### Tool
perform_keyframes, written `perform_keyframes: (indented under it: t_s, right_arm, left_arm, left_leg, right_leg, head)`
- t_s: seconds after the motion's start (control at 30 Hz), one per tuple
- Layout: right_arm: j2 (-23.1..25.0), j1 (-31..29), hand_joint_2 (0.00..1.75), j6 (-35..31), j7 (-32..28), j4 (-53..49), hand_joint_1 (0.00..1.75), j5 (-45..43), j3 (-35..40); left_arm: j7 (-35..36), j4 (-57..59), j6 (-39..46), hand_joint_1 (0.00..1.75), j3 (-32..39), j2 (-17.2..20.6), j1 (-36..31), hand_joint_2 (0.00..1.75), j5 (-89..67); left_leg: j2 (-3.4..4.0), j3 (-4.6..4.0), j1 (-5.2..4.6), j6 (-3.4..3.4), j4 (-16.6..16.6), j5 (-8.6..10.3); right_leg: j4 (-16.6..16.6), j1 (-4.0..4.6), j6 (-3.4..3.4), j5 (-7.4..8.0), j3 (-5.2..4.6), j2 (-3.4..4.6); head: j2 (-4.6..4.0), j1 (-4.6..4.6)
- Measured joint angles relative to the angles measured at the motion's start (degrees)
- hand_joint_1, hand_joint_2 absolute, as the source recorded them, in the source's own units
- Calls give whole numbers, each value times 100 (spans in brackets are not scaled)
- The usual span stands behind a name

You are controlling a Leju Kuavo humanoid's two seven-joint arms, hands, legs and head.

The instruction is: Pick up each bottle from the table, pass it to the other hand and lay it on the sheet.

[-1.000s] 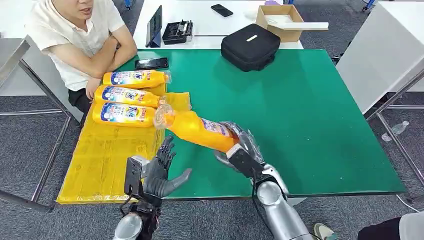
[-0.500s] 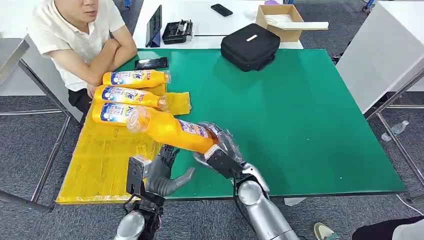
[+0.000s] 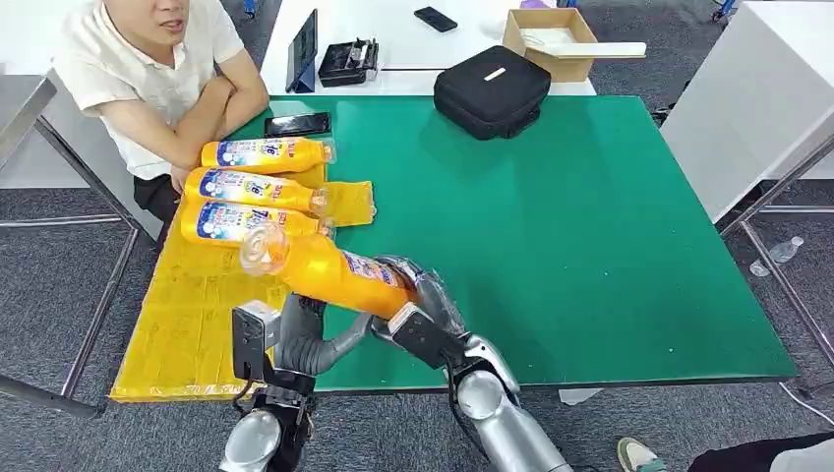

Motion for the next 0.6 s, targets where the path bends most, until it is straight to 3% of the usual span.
perform_keyframes:
  t_s: [0.6]
  right_arm:
    - [4,68,175,-6,11,-55,175,105,181]
  left_arm:
    - [-31,-68,3,0,0,0,-2,175,504]
  left_leg:
    - [0,-2,0,0,0,0]
  right_leg:
    - [0,0,0,0,-2,0]
  head:
    - [0,0]
